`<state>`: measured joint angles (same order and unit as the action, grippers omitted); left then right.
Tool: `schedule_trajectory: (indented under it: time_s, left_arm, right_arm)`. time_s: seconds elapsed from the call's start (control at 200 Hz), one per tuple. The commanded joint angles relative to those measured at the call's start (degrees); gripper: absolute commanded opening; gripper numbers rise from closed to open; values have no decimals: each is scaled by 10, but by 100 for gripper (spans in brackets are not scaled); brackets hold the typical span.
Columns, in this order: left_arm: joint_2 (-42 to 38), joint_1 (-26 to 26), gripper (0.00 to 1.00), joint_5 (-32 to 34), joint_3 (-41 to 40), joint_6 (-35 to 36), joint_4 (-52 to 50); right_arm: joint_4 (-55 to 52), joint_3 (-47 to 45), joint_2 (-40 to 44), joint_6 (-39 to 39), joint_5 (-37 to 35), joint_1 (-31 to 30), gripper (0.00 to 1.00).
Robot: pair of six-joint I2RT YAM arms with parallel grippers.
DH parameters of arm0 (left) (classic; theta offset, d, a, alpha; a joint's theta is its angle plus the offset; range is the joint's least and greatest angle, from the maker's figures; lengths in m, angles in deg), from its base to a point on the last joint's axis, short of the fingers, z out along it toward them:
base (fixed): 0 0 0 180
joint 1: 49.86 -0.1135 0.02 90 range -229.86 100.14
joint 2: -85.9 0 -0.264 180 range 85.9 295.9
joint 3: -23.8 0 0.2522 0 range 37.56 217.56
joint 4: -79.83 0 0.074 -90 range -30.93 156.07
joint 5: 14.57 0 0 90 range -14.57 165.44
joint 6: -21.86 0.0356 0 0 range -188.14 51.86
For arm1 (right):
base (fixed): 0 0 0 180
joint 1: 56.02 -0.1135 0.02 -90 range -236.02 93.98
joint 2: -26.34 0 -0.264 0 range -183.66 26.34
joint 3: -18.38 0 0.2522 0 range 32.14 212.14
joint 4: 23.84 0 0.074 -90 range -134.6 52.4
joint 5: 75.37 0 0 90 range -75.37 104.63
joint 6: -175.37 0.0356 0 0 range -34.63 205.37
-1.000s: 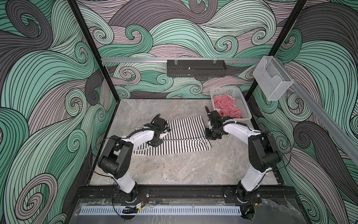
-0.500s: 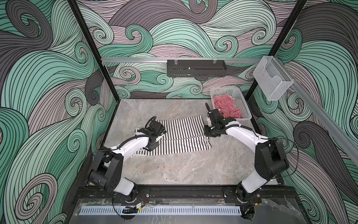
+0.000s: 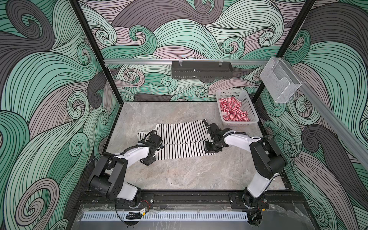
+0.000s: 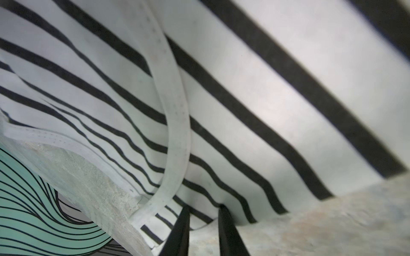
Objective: Fold and stack tank tops
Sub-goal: Move the tank top to the center of the table.
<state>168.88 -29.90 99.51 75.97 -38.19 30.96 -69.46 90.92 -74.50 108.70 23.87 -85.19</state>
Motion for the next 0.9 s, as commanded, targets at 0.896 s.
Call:
schedule_trajectory:
  time_s: [0.896]
  left_arm:
    - [-69,-66,45,-127,153,90,-123]
  right_arm:
    - [-136,61,142,36,-53,-39,59]
